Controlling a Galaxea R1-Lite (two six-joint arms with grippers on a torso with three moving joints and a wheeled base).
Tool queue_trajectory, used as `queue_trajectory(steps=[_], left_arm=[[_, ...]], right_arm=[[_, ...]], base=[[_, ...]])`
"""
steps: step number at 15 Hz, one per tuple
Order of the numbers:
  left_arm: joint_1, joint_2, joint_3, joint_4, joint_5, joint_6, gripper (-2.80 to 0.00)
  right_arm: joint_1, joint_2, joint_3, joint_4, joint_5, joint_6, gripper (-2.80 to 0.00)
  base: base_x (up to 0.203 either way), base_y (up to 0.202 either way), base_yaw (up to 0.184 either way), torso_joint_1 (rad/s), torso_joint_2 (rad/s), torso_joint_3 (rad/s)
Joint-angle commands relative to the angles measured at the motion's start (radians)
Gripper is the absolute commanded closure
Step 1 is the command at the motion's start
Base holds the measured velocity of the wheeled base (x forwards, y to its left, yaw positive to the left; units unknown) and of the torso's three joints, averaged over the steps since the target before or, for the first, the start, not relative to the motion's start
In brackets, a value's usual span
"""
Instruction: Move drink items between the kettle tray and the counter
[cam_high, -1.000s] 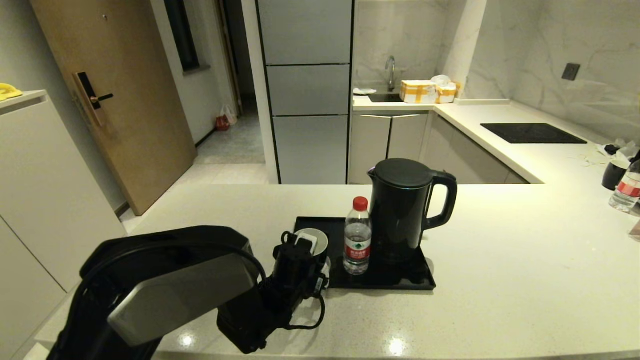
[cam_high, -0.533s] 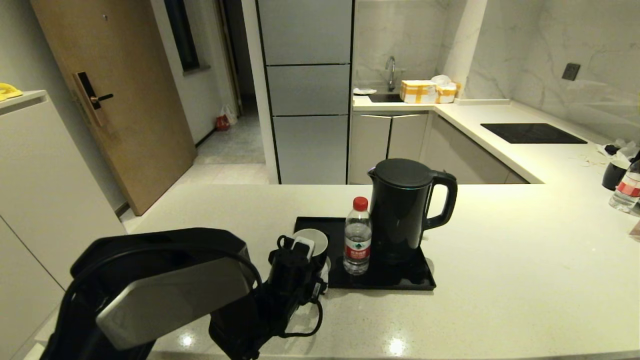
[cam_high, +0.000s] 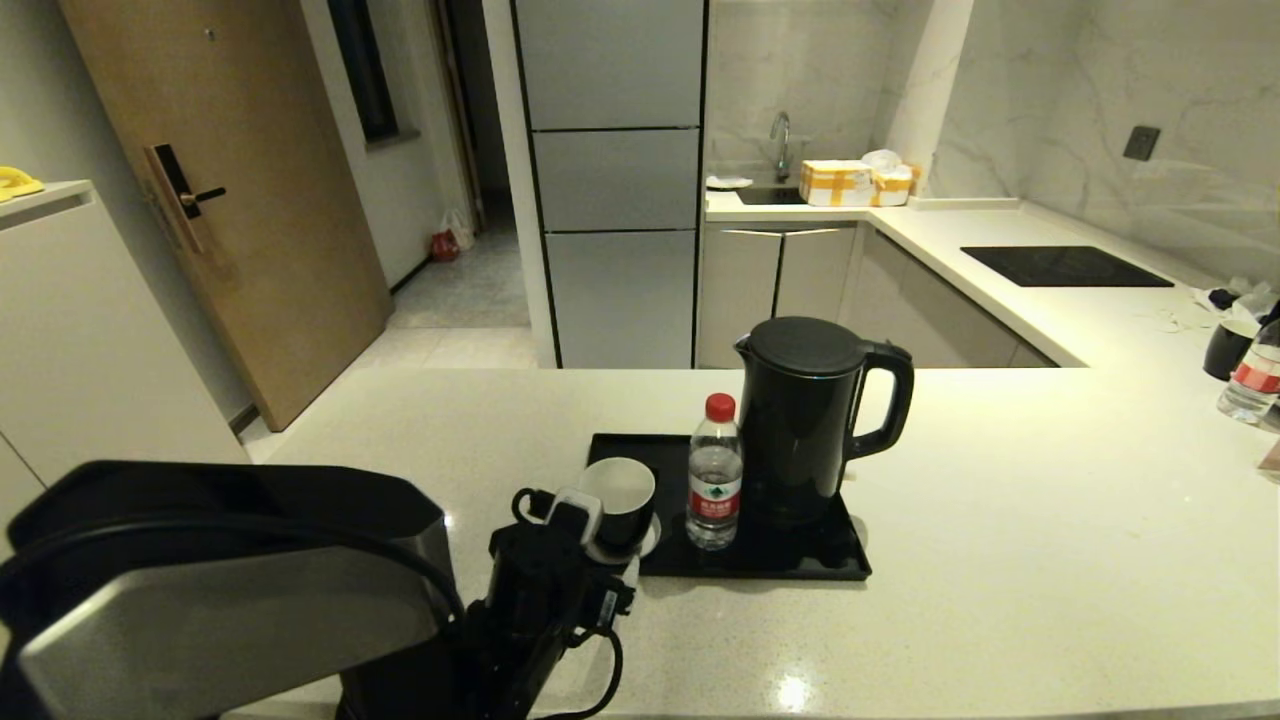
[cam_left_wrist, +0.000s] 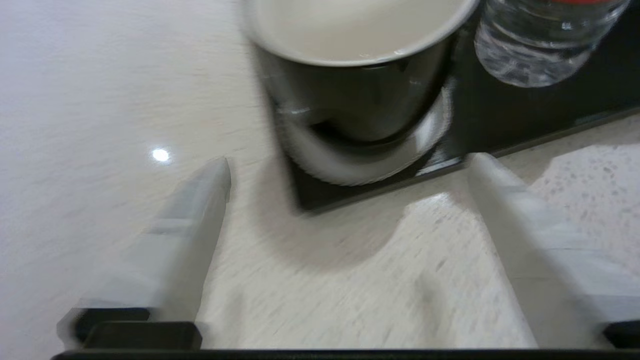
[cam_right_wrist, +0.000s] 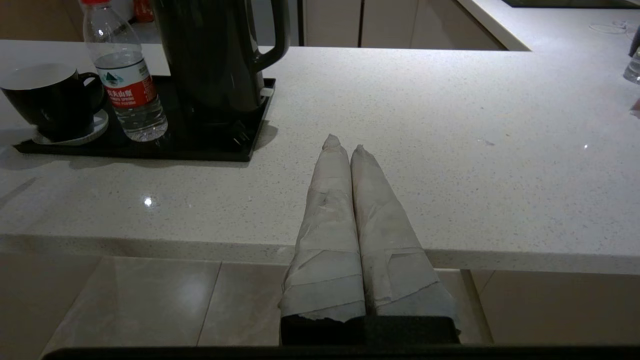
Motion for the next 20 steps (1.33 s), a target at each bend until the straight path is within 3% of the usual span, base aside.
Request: queue_trajectory(steps=[1, 4, 6, 7, 9, 13, 15, 17, 20], left_arm=[[0.002, -0.131, 0.094, -0.026, 0.035, 0.001, 0.0], [0.028, -0.338, 0.235, -0.028, 0.121, 0.004, 0.0], [0.054, -0.522, 0.248, 0.086, 0.156, -0.004, 0.0], [0.074, -0.67, 0.241, 0.206, 0.172, -0.021, 0.0], [0.123, -0.966, 0.194, 0.53, 0.194, -0.074, 0.0], [0.263, -1.508, -0.064, 1.548, 0.198, -0.242, 0.0], [0.378, -1.711, -0.147, 1.804, 0.143, -0.269, 0.0], [0.511, -1.879, -0.184, 1.986, 0.04, -0.242, 0.0], [0.634, -2.152, -0.11, 2.08, -0.203, -0.127, 0.0]], right_arm=[[0.0, 0.001, 0.0, 0.0, 0.0, -0.001, 0.0], [0.0, 0.001, 0.0, 0.0, 0.0, -0.001, 0.0], [0.0, 0.001, 0.0, 0.0, 0.0, -0.001, 0.0], [0.0, 0.001, 0.0, 0.0, 0.0, -0.001, 0.0], [0.0, 0.001, 0.0, 0.0, 0.0, -0.001, 0.0], [0.0, 0.001, 0.0, 0.0, 0.0, -0.001, 0.0], [0.0, 0.001, 0.0, 0.0, 0.0, -0.001, 0.0], [0.0, 0.001, 0.0, 0.0, 0.0, -0.001, 0.0], [0.0, 0.001, 0.0, 0.0, 0.0, -0.001, 0.0]], base=[[0.0, 0.0, 0.0, 0.0, 0.0, 0.0], [0.0, 0.0, 0.0, 0.0, 0.0, 0.0], [0.0, 0.0, 0.0, 0.0, 0.0, 0.0], [0.0, 0.0, 0.0, 0.0, 0.0, 0.0], [0.0, 0.0, 0.0, 0.0, 0.0, 0.0], [0.0, 0.0, 0.0, 0.0, 0.0, 0.0], [0.0, 0.0, 0.0, 0.0, 0.0, 0.0], [0.0, 0.0, 0.0, 0.0, 0.0, 0.0], [0.0, 0.0, 0.0, 0.0, 0.0, 0.0]])
